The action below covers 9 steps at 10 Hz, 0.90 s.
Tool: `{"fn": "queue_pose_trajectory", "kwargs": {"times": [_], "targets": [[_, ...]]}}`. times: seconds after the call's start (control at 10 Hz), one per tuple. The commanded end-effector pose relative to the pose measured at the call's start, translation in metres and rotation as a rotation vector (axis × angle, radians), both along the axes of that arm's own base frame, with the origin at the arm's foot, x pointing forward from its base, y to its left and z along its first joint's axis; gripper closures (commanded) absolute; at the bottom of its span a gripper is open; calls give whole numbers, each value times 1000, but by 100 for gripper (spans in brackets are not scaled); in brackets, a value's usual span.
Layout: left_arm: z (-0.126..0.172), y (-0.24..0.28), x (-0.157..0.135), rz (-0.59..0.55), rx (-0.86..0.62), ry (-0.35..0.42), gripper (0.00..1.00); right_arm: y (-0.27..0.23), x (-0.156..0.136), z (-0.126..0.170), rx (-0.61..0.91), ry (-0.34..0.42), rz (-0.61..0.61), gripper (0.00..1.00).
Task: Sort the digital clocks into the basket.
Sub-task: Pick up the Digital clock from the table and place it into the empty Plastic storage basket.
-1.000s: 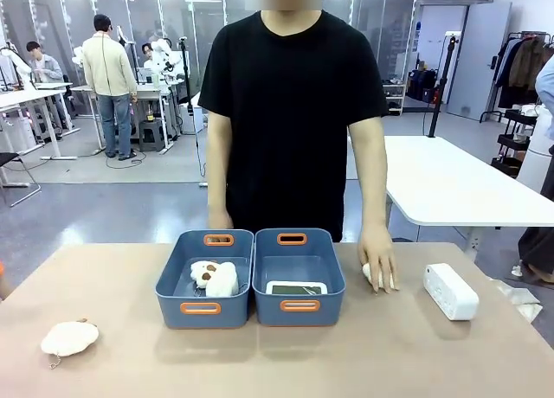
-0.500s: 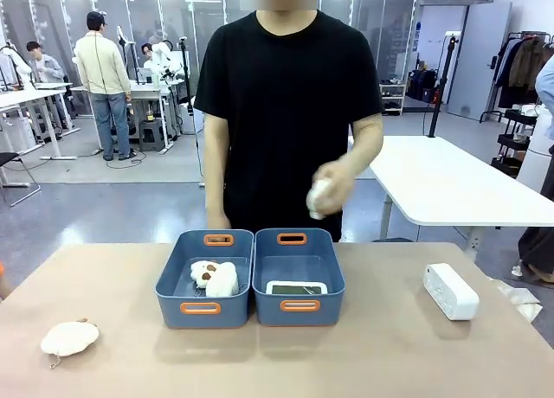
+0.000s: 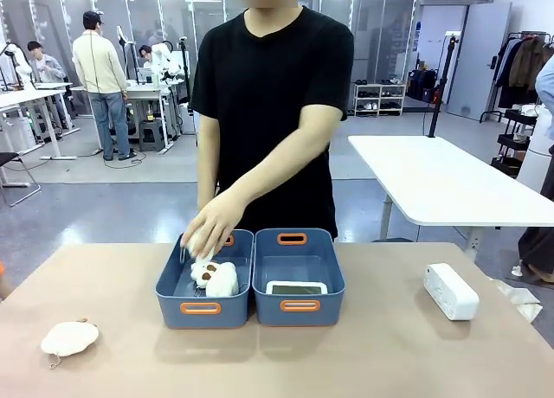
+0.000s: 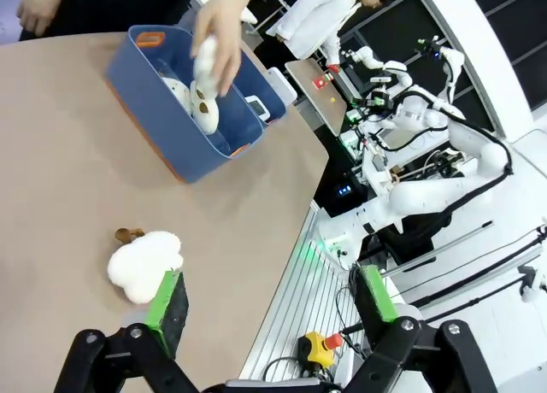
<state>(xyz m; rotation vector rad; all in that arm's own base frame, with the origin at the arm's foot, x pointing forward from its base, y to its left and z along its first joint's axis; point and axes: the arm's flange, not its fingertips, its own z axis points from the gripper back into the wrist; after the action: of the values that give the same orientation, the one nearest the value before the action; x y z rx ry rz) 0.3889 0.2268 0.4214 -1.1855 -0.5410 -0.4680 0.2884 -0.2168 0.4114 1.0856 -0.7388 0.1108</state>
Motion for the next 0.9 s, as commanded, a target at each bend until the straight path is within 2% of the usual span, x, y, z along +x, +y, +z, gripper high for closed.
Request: {"fn": "queue_pose_trajectory", "kwargs": {"times": [0.0,0.1,0.2,0.3,0.5,0.6,0.8], "targets": [[1,-2,-5,-6,-3,4,0,35,13,12,-345,65,-55,0],[1,-2,-5,-6,-3,4,0,44,23,18,-486,76,-51,0],[1,-2,-5,-6,-3,4,0,56,35,21,-530,110,-11,0],[1,-2,-5,-6,-3,4,0,76,53,16,-615,128,-3,0],[1,-2,-5,-6,-3,4,0,118,92,-13,-753,166,5,0],[1,-2,-5,-6,-3,4,0,139,111,-22,-858,134,-78,0],[1,-2,-5,-6,-3,4,0,162,136,-24,-941,165,-136,0]]}}
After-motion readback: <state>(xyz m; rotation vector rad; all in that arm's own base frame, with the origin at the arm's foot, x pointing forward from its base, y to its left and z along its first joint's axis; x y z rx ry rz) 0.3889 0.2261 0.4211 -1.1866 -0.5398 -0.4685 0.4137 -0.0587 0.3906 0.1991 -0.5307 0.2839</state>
